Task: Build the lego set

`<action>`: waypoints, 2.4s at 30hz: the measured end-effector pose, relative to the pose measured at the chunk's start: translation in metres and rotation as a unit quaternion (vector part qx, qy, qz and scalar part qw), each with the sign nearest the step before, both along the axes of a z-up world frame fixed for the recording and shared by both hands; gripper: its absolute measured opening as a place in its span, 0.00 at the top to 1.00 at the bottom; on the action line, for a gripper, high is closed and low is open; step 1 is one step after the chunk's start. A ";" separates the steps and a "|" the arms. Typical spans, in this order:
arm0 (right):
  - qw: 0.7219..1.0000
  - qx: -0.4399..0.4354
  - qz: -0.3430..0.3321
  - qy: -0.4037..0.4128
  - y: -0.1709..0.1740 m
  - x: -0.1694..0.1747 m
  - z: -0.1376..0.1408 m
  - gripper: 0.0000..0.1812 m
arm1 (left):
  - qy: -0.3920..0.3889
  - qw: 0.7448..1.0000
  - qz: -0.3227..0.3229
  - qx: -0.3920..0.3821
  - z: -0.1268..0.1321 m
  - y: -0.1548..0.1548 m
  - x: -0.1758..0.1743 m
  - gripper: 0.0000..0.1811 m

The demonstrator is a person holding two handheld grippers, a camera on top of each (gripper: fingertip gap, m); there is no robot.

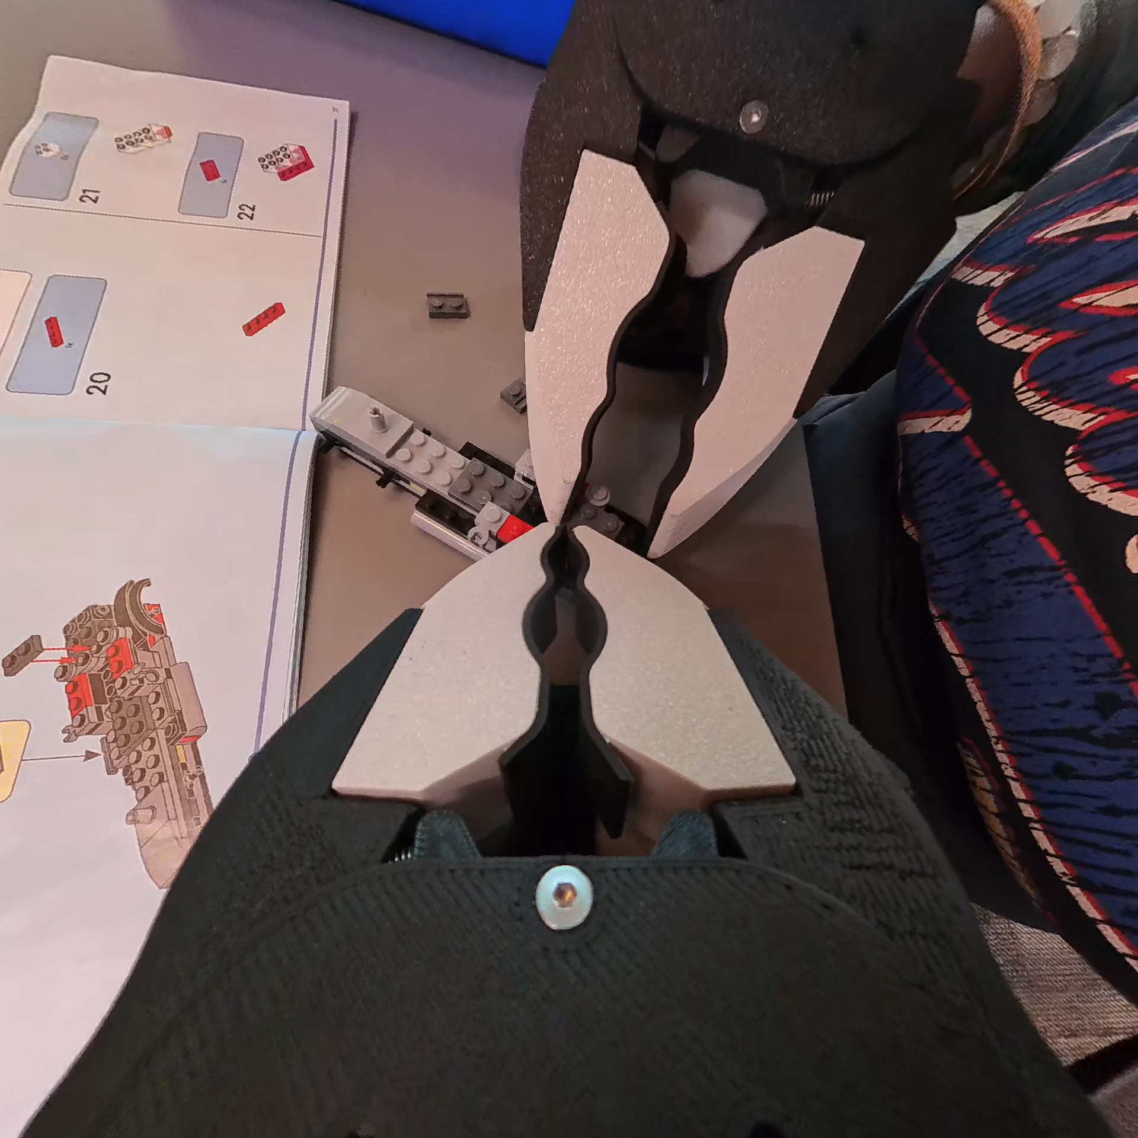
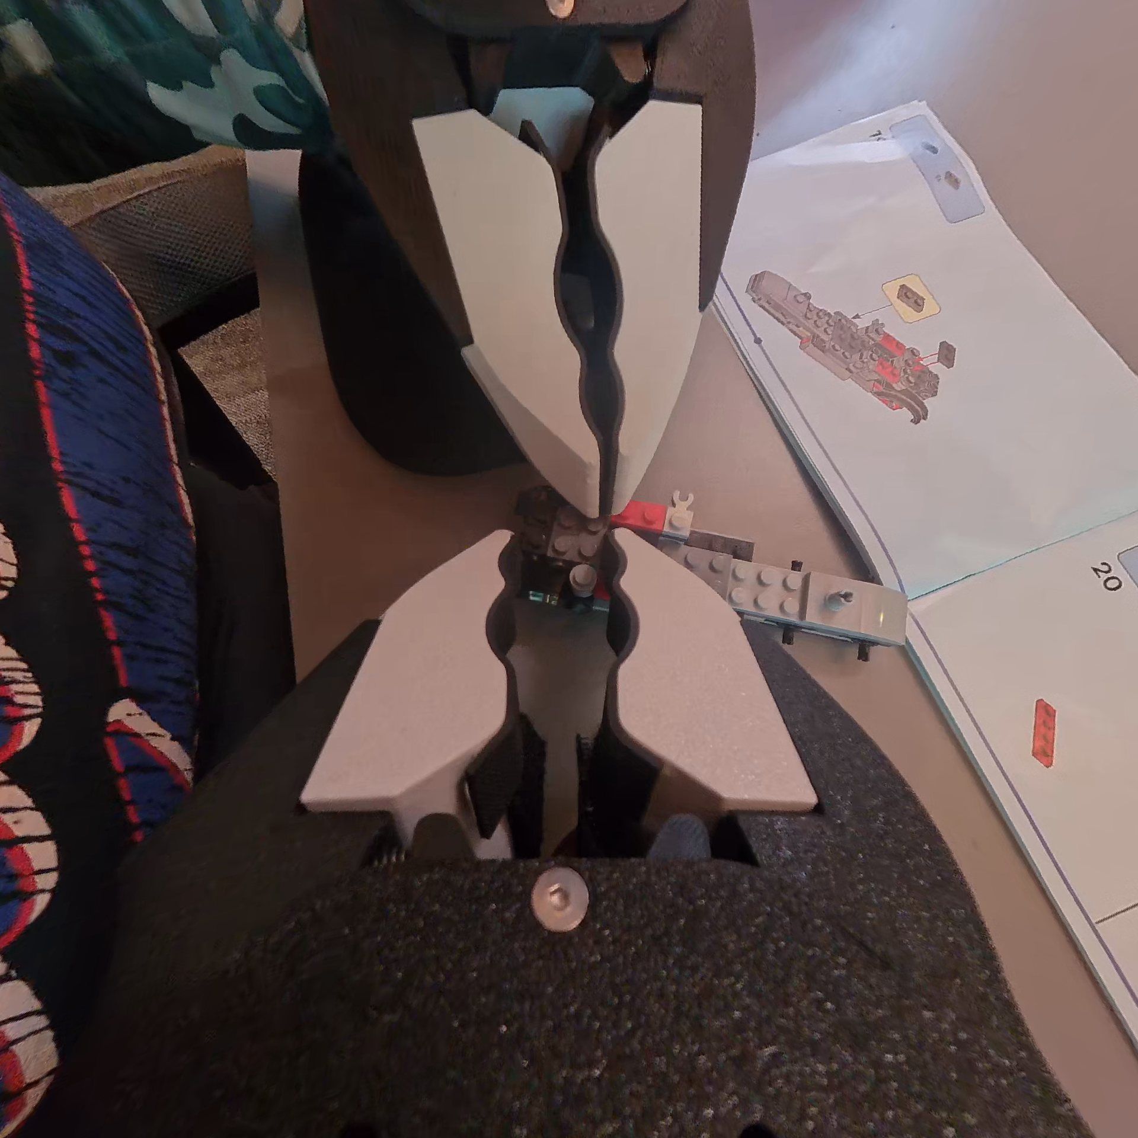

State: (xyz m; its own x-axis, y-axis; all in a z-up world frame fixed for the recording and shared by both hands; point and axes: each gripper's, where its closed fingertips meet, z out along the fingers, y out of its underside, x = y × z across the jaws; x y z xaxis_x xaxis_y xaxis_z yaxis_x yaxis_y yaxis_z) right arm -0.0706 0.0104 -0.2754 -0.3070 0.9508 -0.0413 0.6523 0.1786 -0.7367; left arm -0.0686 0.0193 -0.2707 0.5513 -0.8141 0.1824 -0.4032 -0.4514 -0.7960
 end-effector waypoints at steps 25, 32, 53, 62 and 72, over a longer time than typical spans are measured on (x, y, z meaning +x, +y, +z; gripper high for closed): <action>1.000 -0.018 0.004 -0.026 -0.006 0.004 0.001 0.86 | 0.056 0.998 -0.011 0.011 0.000 -0.003 0.007 0.99; 0.999 -0.027 0.008 -0.033 -0.006 0.004 0.000 0.85 | 0.051 0.998 -0.009 -0.019 -0.001 -0.004 0.007 0.98; 1.000 -0.017 -0.013 -0.003 0.043 0.040 0.017 0.87 | 0.033 0.996 0.076 -0.014 0.010 -0.017 -0.008 0.71; 0.998 -0.011 0.059 -0.012 0.035 0.042 0.007 0.87 | 0.119 0.992 0.046 -0.009 -0.013 -0.011 -0.008 0.82; 0.966 0.079 0.245 0.005 0.027 0.007 0.001 0.60 | 0.127 0.988 -0.082 0.033 -0.014 -0.012 -0.012 0.86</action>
